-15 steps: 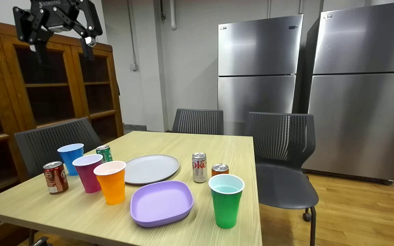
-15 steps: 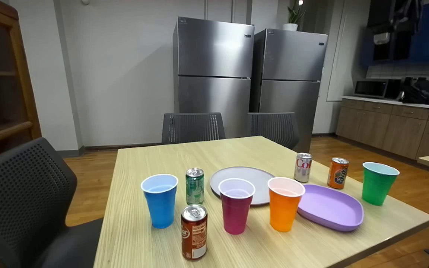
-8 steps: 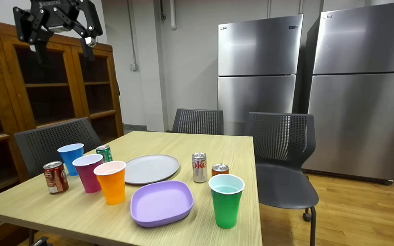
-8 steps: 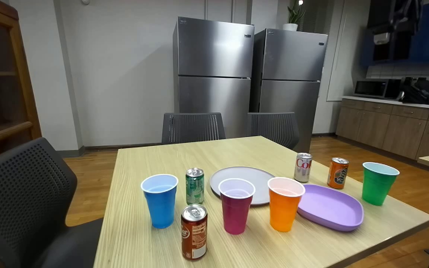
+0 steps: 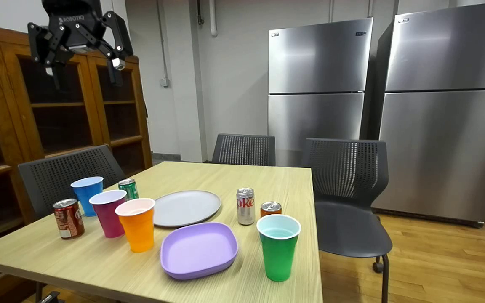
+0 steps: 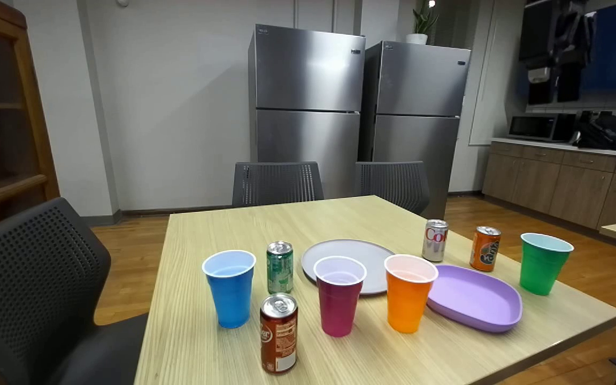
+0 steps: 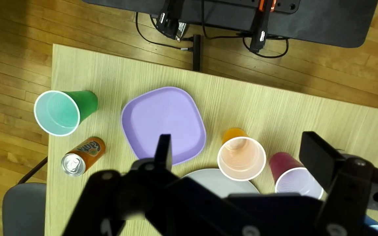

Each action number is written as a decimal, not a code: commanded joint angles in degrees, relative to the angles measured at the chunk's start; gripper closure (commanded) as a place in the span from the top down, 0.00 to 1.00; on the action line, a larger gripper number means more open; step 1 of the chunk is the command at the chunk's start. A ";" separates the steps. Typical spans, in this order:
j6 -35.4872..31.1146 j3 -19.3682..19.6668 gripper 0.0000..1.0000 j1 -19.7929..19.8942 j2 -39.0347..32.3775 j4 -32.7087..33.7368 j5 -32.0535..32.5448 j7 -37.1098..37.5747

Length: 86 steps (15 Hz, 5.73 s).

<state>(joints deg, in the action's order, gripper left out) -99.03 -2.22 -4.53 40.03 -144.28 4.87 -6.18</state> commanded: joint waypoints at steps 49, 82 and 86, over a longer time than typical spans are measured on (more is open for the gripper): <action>-62.43 0.00 0.75 0.35 -55.98 2.52 1.94 5.31; -62.60 -0.43 0.02 3.80 -35.20 -6.11 2.87 12.93; -62.42 0.13 0.02 4.39 -42.09 2.47 3.61 13.30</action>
<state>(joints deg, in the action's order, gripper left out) -162.70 -2.24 -0.97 4.33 -149.36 7.25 7.38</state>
